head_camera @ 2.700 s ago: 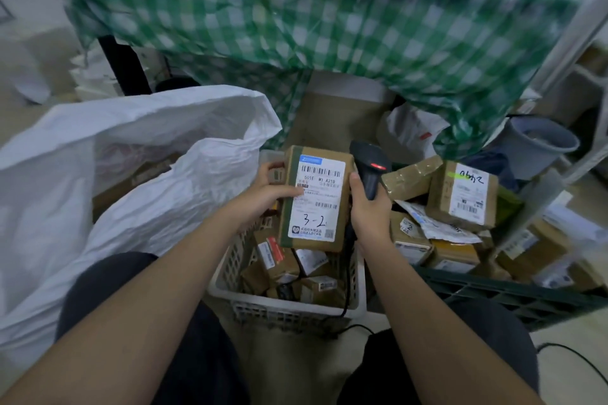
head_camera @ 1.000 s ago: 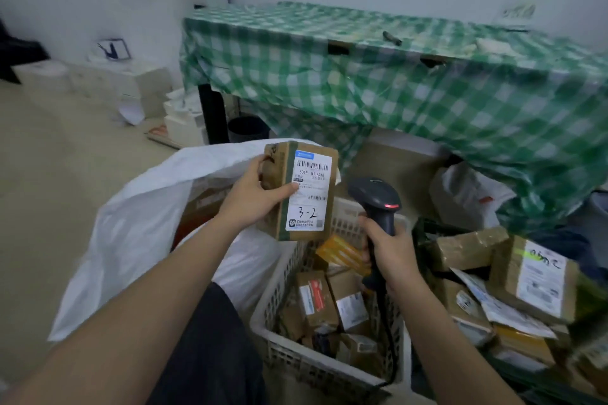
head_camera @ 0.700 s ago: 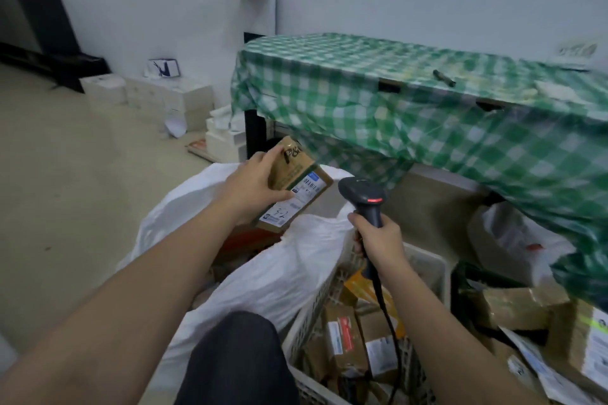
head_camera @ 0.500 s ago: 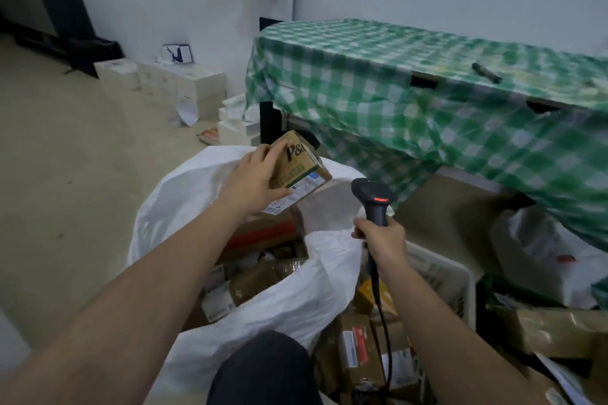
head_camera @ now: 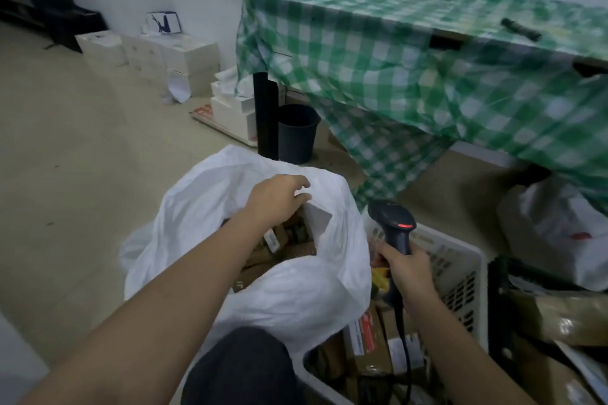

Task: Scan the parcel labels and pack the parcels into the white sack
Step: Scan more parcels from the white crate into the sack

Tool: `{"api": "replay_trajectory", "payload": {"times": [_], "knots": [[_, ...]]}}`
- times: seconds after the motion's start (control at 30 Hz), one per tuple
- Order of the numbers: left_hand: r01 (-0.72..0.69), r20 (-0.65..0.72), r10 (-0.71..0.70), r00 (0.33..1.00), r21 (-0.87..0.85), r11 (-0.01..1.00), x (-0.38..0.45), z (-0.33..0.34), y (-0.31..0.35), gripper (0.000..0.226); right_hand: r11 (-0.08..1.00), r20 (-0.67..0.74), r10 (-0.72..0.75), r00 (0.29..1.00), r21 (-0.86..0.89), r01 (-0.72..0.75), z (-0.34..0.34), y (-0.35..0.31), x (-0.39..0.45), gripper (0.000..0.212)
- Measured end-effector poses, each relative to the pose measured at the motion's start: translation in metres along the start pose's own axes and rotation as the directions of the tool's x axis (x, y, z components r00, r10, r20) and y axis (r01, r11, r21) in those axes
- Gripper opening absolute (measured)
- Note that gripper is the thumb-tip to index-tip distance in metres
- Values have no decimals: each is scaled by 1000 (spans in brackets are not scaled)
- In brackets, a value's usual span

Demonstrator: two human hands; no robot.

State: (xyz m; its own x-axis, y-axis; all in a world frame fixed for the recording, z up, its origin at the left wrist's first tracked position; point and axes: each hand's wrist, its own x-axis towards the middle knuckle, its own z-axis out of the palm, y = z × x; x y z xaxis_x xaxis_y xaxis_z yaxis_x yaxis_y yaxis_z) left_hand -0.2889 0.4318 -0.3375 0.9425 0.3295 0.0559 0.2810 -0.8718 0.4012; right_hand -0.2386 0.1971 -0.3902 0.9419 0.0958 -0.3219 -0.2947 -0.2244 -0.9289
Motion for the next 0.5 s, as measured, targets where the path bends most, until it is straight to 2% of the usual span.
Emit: {"api": "replay_trajectory", "payload": {"times": [0.2, 0.5], "knots": [[-81, 85, 96, 992, -170, 982, -21, 47, 63, 34, 997, -101, 71, 992, 17, -70, -59, 36, -19, 12], [-232, 268, 266, 926, -150, 961, -41, 158, 139, 37, 989, -212, 138, 968, -32, -148, -143, 96, -18, 12]]}}
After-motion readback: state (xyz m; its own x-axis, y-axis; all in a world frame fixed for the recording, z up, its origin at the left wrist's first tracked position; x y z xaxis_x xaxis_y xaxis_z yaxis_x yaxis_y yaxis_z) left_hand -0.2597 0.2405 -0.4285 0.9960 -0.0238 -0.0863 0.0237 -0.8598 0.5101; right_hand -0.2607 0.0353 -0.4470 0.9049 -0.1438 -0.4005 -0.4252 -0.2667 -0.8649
